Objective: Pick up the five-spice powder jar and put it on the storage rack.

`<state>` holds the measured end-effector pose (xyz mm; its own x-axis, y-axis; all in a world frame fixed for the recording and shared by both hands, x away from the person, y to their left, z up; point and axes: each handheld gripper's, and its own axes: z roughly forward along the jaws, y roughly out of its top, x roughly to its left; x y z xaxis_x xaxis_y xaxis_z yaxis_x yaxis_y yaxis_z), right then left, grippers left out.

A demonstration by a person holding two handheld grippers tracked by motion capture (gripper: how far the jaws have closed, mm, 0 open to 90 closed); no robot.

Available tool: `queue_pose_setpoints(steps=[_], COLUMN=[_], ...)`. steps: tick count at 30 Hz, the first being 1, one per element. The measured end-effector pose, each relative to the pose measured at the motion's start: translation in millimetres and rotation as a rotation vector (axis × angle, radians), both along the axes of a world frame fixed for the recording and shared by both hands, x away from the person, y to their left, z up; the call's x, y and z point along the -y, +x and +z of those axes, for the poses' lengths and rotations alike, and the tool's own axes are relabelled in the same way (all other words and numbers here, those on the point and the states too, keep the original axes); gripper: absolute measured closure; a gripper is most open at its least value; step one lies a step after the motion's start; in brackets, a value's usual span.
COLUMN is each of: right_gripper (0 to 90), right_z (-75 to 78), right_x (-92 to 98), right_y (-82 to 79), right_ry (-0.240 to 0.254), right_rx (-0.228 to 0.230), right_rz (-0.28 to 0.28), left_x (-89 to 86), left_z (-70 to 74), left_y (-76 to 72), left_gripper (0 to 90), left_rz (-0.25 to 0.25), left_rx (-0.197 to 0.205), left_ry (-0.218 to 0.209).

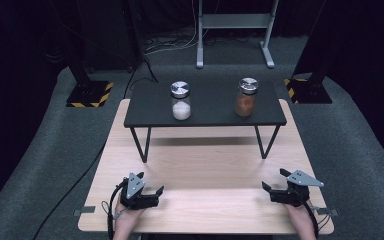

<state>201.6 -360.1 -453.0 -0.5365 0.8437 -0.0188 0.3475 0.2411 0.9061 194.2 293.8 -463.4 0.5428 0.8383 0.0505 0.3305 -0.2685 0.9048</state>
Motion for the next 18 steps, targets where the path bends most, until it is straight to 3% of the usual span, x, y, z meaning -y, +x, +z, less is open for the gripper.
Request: queue_pose_setpoints(steps=[18], right_gripper=[8.8], right_z=[0.3], right_x=[1.1], right_y=[-1.6], right_ry=[-0.003], right_rx=[-0.002], right_rz=[-0.013], left_x=[-0.7], left_z=[0.4], left_y=[1.3], left_gripper=[8.6], left_rz=[-0.005], left_rx=[-0.006], left_ry=[-0.002])
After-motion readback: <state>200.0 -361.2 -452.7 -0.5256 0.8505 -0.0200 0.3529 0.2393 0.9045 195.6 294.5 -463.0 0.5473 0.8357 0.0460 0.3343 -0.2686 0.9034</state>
